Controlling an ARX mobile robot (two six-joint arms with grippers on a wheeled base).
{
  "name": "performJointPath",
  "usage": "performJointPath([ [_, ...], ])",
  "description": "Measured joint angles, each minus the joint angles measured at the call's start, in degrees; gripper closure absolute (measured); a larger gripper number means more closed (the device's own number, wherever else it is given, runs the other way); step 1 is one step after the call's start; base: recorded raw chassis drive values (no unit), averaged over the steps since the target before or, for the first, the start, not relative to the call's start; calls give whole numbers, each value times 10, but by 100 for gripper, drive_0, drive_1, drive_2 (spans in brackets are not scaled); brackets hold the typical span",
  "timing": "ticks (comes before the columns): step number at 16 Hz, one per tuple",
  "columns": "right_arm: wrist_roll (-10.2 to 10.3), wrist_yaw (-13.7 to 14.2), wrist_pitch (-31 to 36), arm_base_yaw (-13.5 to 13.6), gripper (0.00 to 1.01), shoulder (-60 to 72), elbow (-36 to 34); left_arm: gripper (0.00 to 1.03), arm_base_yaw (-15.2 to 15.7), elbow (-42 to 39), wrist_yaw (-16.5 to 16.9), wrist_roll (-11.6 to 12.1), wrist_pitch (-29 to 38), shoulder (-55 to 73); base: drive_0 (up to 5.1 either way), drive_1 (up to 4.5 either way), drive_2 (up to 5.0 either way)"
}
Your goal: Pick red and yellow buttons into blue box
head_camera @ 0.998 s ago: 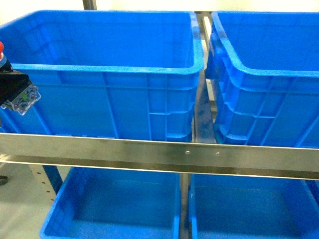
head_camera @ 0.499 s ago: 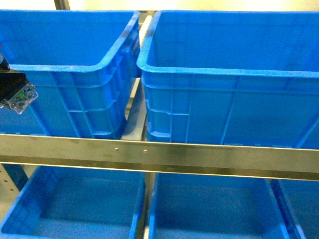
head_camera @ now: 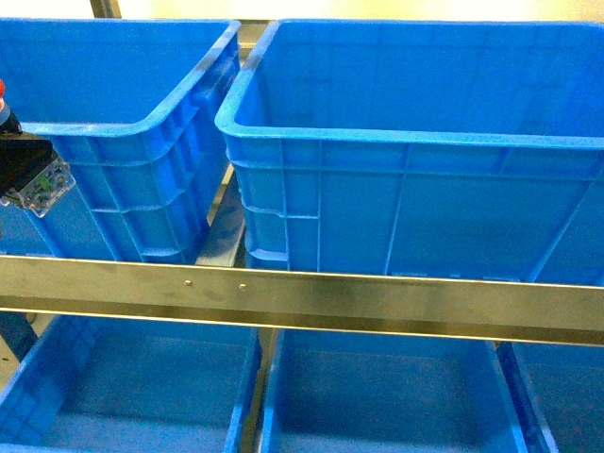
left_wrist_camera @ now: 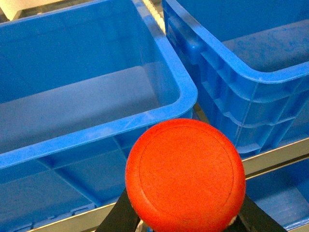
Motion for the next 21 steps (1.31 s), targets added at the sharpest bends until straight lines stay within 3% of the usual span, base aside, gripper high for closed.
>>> performJointPath([
  [5,0,-2,2,0,76,0,0,79,2,0,0,0,0,0,274,99,-381],
  [17,0,0,0,0,76,0,0,79,0,0,2,0,-2,1,0,0,0],
  [21,-2,11,-72,16,76,-66,0,79,0,0,2,0,-2,1,0,0,0],
])
